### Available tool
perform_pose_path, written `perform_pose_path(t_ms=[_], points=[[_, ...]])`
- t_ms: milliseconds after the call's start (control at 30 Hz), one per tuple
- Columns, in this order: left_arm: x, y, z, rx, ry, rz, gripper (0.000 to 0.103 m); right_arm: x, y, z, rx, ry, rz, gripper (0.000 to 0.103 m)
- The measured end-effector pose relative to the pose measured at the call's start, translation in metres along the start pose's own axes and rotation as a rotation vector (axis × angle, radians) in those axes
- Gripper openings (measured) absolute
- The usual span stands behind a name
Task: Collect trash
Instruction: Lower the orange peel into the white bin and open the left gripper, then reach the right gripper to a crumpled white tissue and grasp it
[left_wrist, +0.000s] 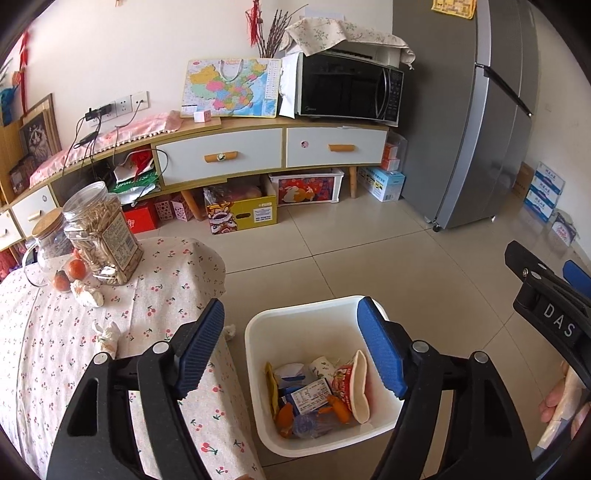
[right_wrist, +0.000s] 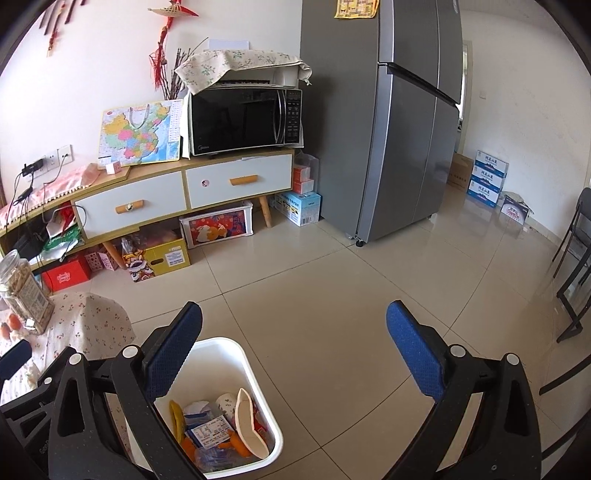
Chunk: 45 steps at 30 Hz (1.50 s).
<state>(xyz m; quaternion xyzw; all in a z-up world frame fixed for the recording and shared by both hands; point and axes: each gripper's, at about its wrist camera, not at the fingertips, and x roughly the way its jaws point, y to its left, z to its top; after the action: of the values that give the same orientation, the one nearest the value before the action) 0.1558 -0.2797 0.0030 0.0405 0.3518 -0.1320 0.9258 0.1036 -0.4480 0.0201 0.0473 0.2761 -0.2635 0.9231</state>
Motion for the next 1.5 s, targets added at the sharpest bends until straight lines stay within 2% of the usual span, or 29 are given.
perform_pose_path(t_ms=[300, 867, 1267, 1500], points=[[-0.008, 0.044, -0.002, -0.064, -0.010, 0.103, 0.086, -0.013, 0.051, -0.013, -0.125, -0.035, 0.027, 0.096], [-0.027, 0.152, -0.034, -0.174, 0.018, 0.251, 0.087, -0.045, 0.152, -0.036, -0.280, -0.087, 0.161, 0.096], [-0.036, 0.232, -0.062, -0.265, 0.056, 0.333, 0.087, -0.064, 0.233, -0.058, -0.388, -0.072, 0.268, 0.096], [-0.035, 0.281, -0.090, -0.312, 0.106, 0.387, 0.087, -0.051, 0.279, -0.070, -0.439, 0.011, 0.374, 0.096]])
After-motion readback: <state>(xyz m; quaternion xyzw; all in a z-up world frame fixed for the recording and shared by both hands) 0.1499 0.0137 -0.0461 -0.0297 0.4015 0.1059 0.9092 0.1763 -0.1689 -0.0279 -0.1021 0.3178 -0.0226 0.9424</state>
